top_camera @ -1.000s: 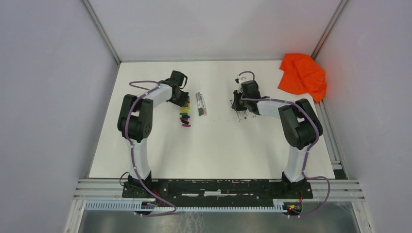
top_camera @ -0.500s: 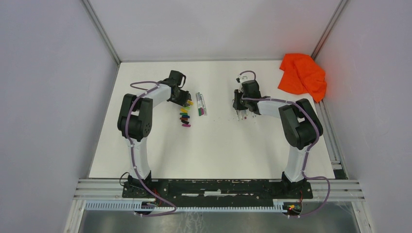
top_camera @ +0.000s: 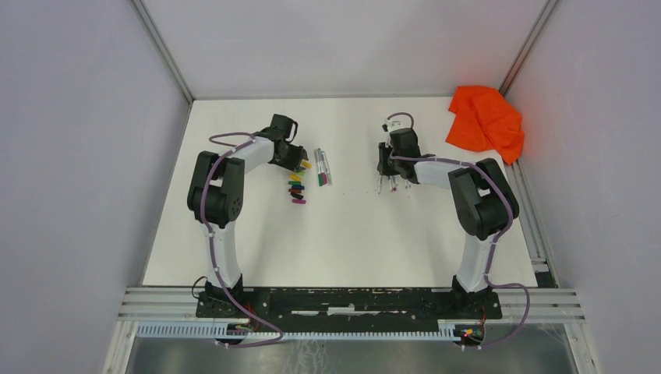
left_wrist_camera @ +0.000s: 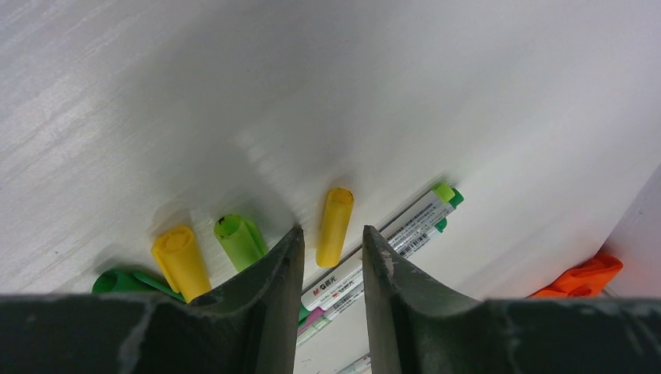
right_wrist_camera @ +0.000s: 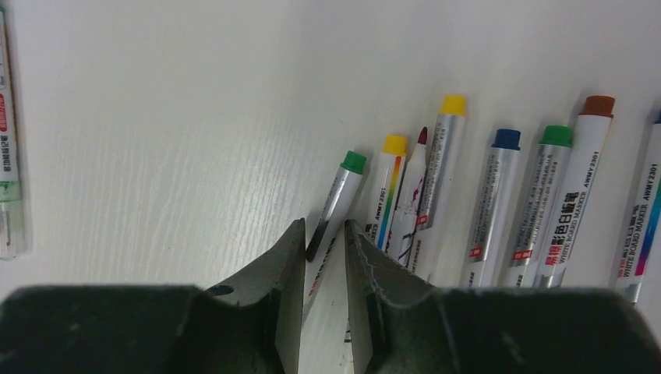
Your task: Open the pen caps
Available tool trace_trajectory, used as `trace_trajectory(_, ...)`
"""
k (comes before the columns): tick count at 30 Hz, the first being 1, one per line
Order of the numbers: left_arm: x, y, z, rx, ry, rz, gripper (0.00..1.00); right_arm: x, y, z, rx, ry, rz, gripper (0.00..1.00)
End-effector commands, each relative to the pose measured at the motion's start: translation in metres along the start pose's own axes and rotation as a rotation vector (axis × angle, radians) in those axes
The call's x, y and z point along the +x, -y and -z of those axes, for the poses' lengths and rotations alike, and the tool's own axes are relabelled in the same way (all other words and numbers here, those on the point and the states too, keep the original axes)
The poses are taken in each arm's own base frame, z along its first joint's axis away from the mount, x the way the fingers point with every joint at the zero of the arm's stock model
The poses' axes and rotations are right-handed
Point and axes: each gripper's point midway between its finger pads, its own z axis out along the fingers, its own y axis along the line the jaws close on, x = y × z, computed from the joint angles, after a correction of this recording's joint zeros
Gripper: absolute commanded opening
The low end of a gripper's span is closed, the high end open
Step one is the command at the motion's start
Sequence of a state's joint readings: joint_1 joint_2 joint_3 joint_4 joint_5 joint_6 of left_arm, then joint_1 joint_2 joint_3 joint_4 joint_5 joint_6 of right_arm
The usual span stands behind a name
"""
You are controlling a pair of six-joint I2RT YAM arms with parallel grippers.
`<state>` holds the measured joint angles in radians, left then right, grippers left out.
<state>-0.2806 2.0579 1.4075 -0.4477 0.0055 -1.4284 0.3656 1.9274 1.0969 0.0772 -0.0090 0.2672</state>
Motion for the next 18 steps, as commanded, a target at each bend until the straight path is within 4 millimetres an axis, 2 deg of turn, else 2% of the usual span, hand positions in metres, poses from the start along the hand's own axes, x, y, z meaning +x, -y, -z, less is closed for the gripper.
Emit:
trace_trajectory(1, 0.001, -0.041, -0.006, -0.132, 0.012, 0.018, 0.4, 0.015, 0.019, 0.01, 0.07, -0.039, 0.014, 0.3)
trace_trajectory(8, -0.005, -0.032, 0.011, -0.099, 0.034, 0.001, 0.4, -0.015, 0.004, 0.024, 0.027, 0.046, 0.038, 0.32)
trace_trajectory(18, -0.007, -0.023, 0.03, -0.056, 0.041, -0.021, 0.4, -0.036, -0.017, 0.031, 0.0, 0.091, 0.077, 0.33)
